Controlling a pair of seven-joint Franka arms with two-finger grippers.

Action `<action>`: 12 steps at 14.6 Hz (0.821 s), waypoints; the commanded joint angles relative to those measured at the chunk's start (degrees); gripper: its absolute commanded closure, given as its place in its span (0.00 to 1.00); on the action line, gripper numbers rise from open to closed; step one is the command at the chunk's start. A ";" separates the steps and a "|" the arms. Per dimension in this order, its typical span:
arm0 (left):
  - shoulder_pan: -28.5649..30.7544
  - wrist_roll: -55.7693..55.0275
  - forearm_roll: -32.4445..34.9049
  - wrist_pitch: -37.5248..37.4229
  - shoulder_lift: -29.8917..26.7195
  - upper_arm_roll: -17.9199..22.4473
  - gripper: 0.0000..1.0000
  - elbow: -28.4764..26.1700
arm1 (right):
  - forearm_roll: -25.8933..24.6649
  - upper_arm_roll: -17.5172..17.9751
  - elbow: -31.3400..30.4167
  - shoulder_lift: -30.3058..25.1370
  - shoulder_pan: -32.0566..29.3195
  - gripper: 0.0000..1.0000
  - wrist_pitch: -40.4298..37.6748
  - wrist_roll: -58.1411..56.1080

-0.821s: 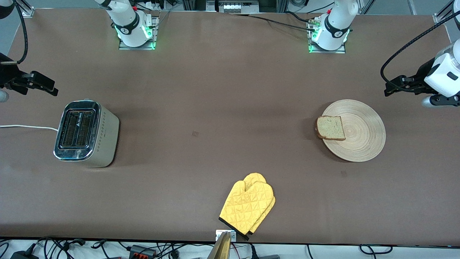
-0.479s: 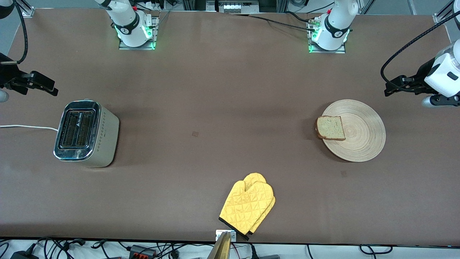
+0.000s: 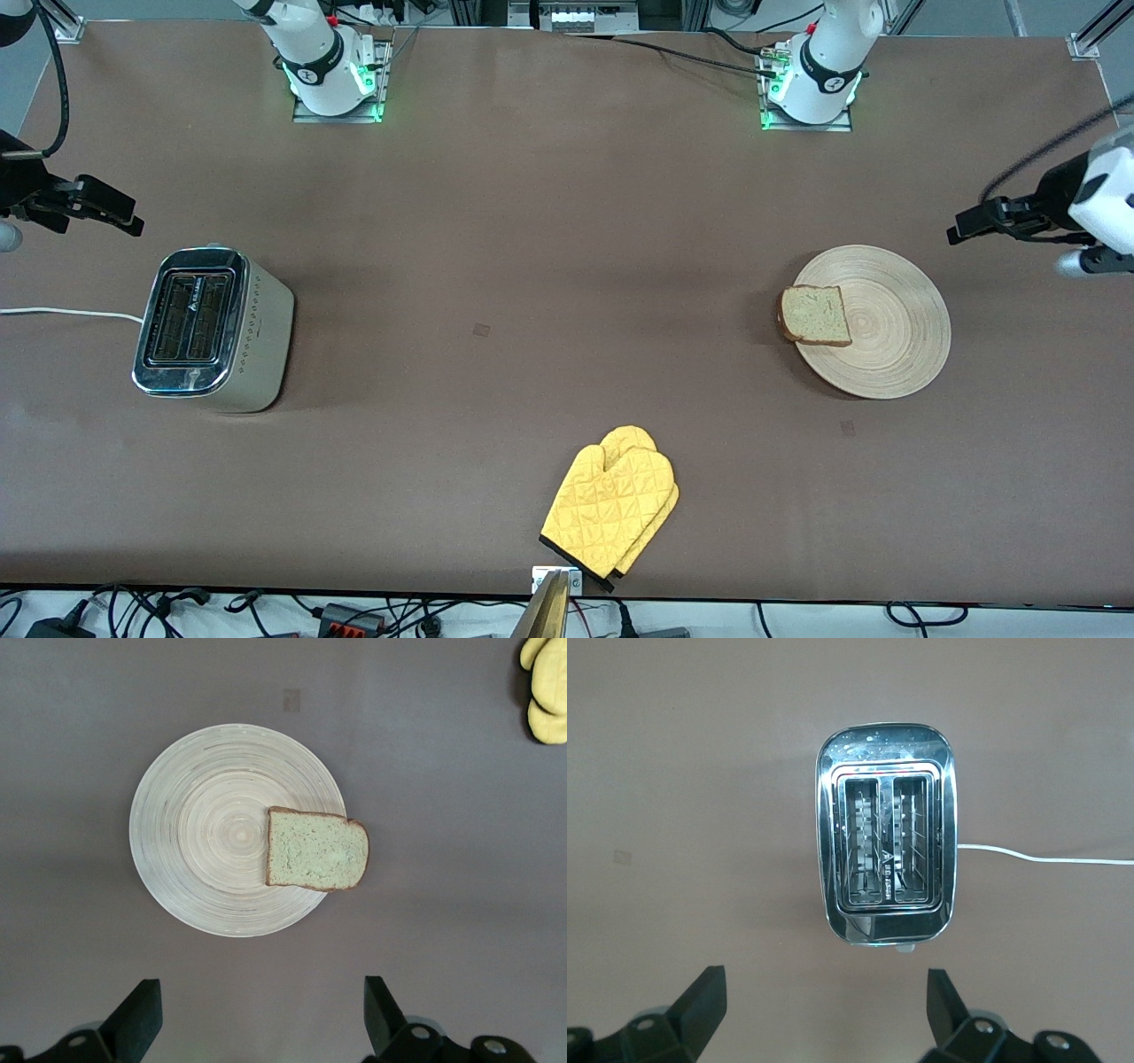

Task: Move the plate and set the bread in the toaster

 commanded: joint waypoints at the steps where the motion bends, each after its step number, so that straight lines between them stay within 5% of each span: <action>1: 3.64 2.80 -2.28 0.08 4.94 0.22 0.00 3.67 | -0.57 0.46 -1.89 -1.66 -0.49 0.00 0.60 -0.91; 12: 18.49 33.12 -10.45 0.43 29.28 0.22 0.00 9.57 | -0.57 0.46 -1.89 -1.74 -0.49 0.00 0.69 -0.82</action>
